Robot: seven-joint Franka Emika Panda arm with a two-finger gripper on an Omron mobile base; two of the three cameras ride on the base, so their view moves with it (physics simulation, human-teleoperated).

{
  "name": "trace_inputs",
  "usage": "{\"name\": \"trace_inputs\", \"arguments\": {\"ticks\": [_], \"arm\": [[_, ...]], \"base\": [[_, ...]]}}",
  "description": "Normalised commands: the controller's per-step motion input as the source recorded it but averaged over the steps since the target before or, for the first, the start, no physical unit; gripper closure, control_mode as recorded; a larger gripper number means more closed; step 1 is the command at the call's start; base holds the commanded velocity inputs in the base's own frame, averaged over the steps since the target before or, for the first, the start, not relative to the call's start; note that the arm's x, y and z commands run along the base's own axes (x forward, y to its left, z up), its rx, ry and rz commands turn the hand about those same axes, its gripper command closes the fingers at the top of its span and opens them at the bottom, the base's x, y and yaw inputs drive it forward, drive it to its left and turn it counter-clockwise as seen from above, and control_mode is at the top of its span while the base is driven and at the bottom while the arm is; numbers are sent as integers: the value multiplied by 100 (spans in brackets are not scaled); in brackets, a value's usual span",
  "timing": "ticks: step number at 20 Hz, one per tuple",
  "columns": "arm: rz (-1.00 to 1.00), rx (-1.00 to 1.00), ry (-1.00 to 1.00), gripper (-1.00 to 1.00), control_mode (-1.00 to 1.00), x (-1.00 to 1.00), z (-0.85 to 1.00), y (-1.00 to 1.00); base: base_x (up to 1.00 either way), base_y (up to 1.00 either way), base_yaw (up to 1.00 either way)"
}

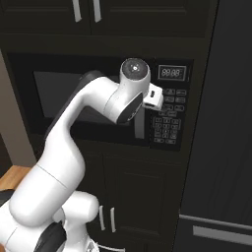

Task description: Pick the corn from the counter and place it in the microwave. Then turn on the microwave.

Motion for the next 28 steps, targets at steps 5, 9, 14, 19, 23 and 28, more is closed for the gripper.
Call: {"name": "trace_inputs", "arguments": {"ticks": [5, 9, 14, 19, 23, 28], "arm": [[0, -1, 0, -100, -100, 22, -14, -11], [0, 0, 0, -100, -100, 21, -9, -13], [0, -1, 0, -100, -100, 17, -5, -6], [0, 0, 0, -100, -100, 16, -5, -5], [0, 0, 0, -100, -100, 16, -8, 0], [0, 0, 0, 100, -100, 6, -12, 0]], "base": [[0, 0, 0], [0, 0, 0], [0, 0, 0], [0, 0, 0], [0, 0, 0], [0, 0, 0]]}}
